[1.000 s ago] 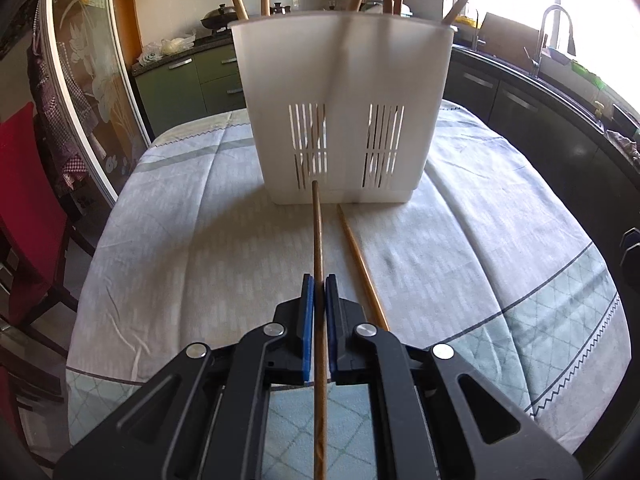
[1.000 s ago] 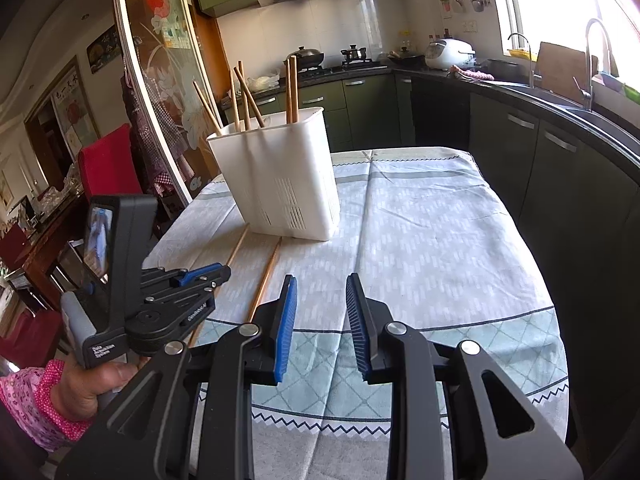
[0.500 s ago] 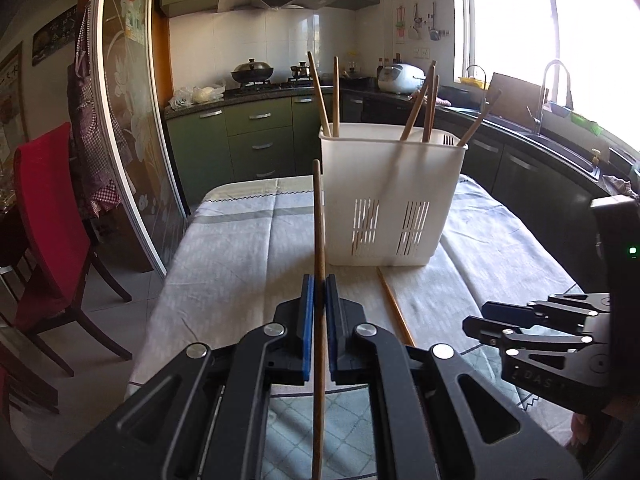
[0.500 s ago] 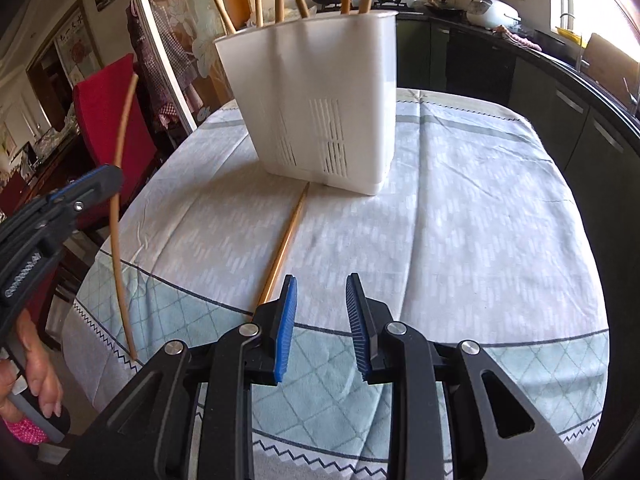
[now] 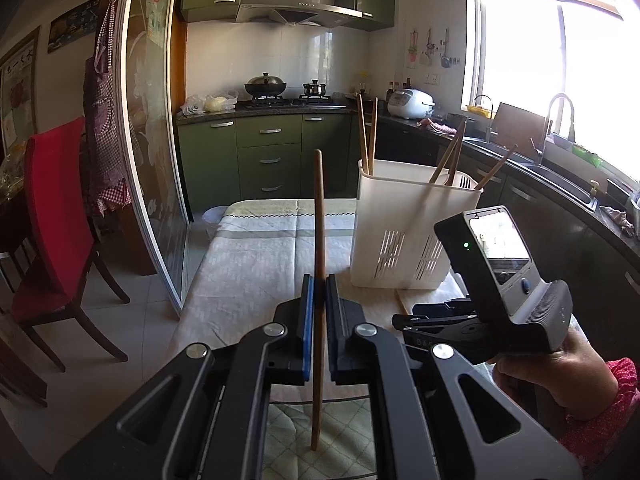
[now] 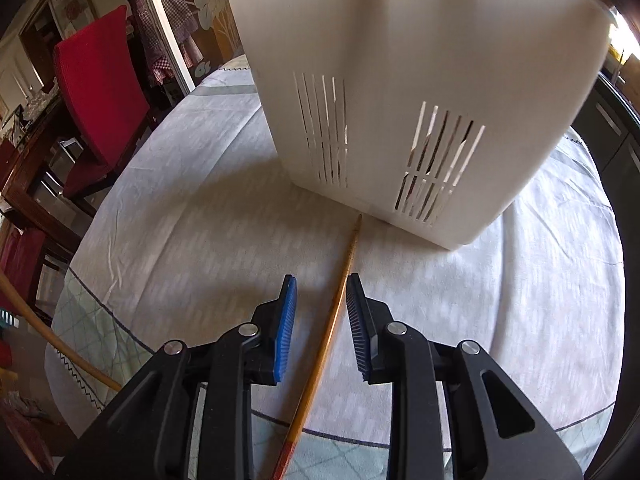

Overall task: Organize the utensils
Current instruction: 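Grasp a chopstick with the left gripper while the right gripper grasps the last one, then drop the left gripper's chopstick into the caddy while the right gripper holds its chopstick upright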

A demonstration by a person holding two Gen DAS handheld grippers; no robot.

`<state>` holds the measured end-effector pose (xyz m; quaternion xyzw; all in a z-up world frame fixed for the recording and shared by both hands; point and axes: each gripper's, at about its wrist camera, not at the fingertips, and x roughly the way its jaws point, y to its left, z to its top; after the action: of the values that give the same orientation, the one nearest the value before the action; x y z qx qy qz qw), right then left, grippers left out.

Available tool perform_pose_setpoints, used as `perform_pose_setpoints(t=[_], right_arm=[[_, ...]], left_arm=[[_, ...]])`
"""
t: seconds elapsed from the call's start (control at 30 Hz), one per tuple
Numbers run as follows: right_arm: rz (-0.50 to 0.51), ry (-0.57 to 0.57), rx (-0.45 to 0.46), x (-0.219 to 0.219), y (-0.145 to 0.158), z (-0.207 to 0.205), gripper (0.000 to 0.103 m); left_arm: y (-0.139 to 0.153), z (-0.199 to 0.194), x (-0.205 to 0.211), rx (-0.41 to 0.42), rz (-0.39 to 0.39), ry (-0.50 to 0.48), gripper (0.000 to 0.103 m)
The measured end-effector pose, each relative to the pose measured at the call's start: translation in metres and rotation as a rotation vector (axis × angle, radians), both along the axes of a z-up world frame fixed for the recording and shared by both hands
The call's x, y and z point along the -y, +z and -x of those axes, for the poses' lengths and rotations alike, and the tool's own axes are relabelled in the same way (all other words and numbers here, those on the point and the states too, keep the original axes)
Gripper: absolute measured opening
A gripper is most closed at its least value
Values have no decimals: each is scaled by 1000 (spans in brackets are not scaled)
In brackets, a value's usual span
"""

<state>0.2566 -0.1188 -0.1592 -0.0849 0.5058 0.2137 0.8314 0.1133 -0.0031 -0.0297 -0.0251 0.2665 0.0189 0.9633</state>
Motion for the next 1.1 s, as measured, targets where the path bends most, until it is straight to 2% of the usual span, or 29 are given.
perform_pose_setpoints(t=[0.1,0.23,0.33,0.37,0.4,0.63,0.9,1.1], right_arm=[[26,2,-26,-8,-8,-4,35],[42,-3,-9,-12,-12,-1,36],[59,-9,11,-14,-13,1,27],[55,-13,13,-14,-13,0,20],[54,-17,18,-15,-14,0,9],[39,-10,52,-11,-11,6,7],[-2,-4,183,7,38,38,7],[-83,-6,301,32,83,76,7]], left_arm=[[1,1,-1,1,6,0,6],[1,2,-3,0,11,-3,6],[2,3,-1,3,13,-7,6],[2,3,-1,2,13,-8,6],[2,3,0,2,12,-9,6],[3,3,6,-3,1,-12,6],[6,3,10,0,-9,-14,6],[9,5,12,6,-15,-16,6]])
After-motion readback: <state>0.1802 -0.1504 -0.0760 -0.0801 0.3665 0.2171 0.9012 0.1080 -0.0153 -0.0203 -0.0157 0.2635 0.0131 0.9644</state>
